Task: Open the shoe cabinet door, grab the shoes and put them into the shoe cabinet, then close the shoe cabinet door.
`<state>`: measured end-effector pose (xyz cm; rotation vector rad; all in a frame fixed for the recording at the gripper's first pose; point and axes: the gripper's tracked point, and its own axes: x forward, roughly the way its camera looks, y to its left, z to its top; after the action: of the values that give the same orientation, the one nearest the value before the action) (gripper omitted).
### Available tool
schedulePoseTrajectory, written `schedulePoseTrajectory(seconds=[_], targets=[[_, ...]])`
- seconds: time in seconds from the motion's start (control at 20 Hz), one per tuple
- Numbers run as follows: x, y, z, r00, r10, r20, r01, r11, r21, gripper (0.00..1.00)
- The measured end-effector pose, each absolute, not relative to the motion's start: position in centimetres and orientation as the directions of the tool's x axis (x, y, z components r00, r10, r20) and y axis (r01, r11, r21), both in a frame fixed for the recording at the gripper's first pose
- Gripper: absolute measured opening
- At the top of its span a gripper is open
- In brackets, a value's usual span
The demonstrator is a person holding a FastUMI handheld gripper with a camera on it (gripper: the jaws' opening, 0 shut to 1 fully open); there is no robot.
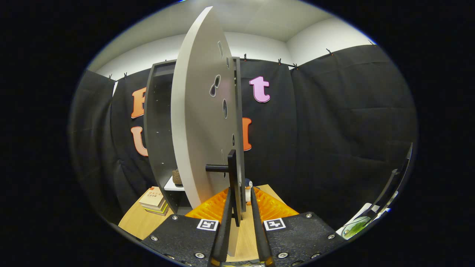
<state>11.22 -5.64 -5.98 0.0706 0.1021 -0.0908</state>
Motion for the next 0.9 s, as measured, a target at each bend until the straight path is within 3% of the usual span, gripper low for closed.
schedulePoseTrajectory(seconds=[0.9], targets=[[9.4,-15.3,-7.0,0.954,-0.266,-0.141,0.271,0.962,0.016,0.24]])
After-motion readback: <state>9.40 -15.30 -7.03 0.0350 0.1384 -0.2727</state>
